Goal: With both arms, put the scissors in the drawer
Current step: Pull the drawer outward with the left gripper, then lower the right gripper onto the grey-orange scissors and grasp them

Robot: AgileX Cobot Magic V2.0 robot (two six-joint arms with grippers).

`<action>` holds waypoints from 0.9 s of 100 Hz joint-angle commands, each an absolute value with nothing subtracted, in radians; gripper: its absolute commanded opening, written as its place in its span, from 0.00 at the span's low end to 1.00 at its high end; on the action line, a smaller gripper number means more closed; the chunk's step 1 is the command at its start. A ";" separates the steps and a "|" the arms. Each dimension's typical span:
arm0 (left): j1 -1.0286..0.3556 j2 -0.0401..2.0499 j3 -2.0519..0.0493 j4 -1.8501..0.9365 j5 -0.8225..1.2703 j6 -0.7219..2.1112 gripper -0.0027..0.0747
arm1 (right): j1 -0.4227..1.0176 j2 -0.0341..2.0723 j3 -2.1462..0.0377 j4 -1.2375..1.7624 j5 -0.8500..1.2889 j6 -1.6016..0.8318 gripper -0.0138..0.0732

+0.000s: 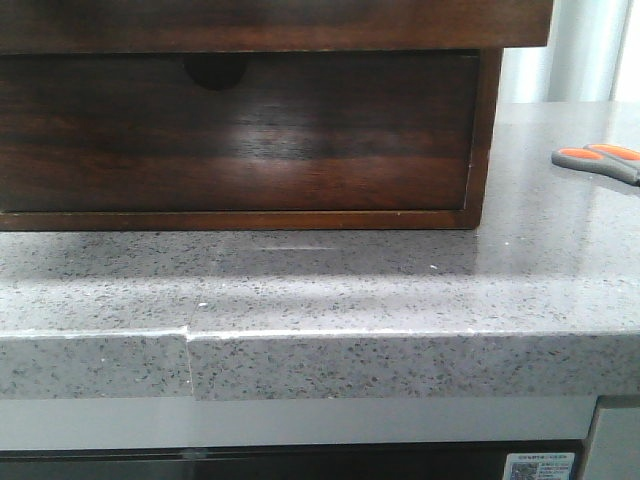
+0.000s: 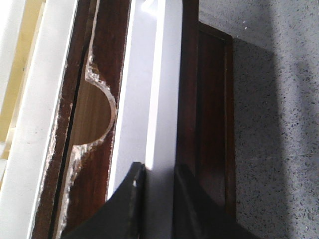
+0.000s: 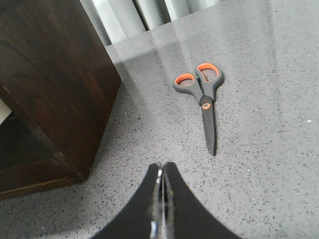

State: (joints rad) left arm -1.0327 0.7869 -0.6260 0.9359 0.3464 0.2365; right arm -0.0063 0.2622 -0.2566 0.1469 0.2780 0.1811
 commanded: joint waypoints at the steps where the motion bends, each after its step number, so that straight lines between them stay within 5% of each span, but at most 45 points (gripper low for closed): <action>1: -1.064 0.752 -0.694 0.921 0.129 0.216 0.13 | -0.007 0.271 -0.281 0.142 0.194 0.177 0.08; 18: -1.064 0.762 -0.694 0.931 0.129 0.216 0.37 | -0.007 0.271 -0.281 0.142 0.194 0.177 0.08; 66: -1.064 0.687 -0.700 0.864 0.022 0.215 0.37 | -0.007 0.428 -0.440 0.009 0.322 0.177 0.10; 78: -1.064 0.650 -0.703 0.815 0.012 0.215 0.37 | -0.007 0.576 -0.550 -0.037 0.376 0.177 0.26; 90: -1.064 0.619 -0.703 0.764 0.012 0.215 0.37 | -0.007 0.728 -0.669 -0.041 0.421 0.177 0.58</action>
State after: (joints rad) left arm -1.0577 0.6395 -0.6664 0.8143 0.0697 0.2328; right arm -0.0063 0.6353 -0.5695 -0.0184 0.4517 0.1811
